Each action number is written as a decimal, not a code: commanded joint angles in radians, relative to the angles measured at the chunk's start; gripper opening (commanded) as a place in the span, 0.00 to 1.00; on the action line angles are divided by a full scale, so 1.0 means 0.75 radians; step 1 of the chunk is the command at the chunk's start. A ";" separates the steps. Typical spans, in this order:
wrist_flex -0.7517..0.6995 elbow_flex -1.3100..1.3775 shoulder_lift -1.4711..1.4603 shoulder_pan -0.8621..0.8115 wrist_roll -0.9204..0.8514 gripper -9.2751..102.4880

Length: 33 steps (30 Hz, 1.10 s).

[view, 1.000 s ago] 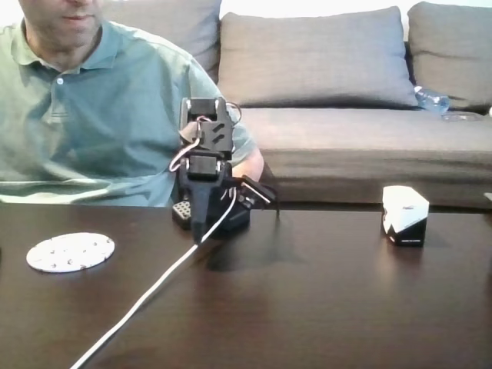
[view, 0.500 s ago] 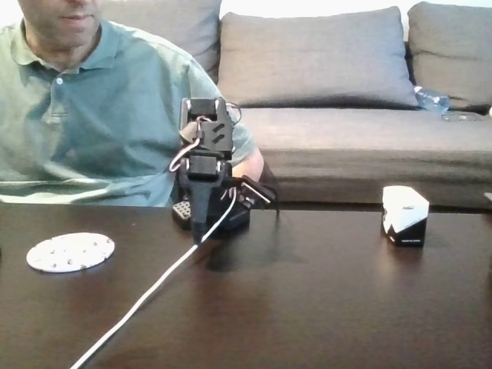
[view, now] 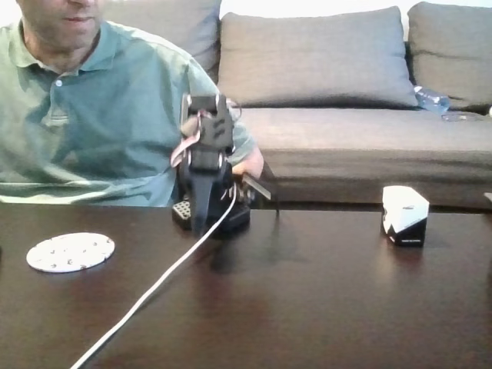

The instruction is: Grasp a servo box and put it on the zirlivani.

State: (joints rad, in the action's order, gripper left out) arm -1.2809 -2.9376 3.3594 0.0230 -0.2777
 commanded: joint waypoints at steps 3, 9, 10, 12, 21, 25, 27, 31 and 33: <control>-0.041 0.489 -0.018 0.043 -0.031 0.34; -0.151 1.031 -0.491 0.258 -0.035 0.35; -0.178 1.147 -0.634 0.299 -0.025 0.35; -0.278 1.403 -0.929 0.417 -0.022 0.37; -0.710 2.387 -2.013 1.066 0.027 0.43; -0.708 2.514 -2.405 1.329 0.025 0.43; -0.708 2.550 -2.591 1.438 -0.004 0.43; -0.708 2.700 -2.851 1.577 -0.008 0.43; -0.708 2.773 -2.904 1.626 -0.010 0.43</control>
State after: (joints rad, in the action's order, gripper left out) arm -1.7380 -0.9526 1.2164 1.1934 -0.2792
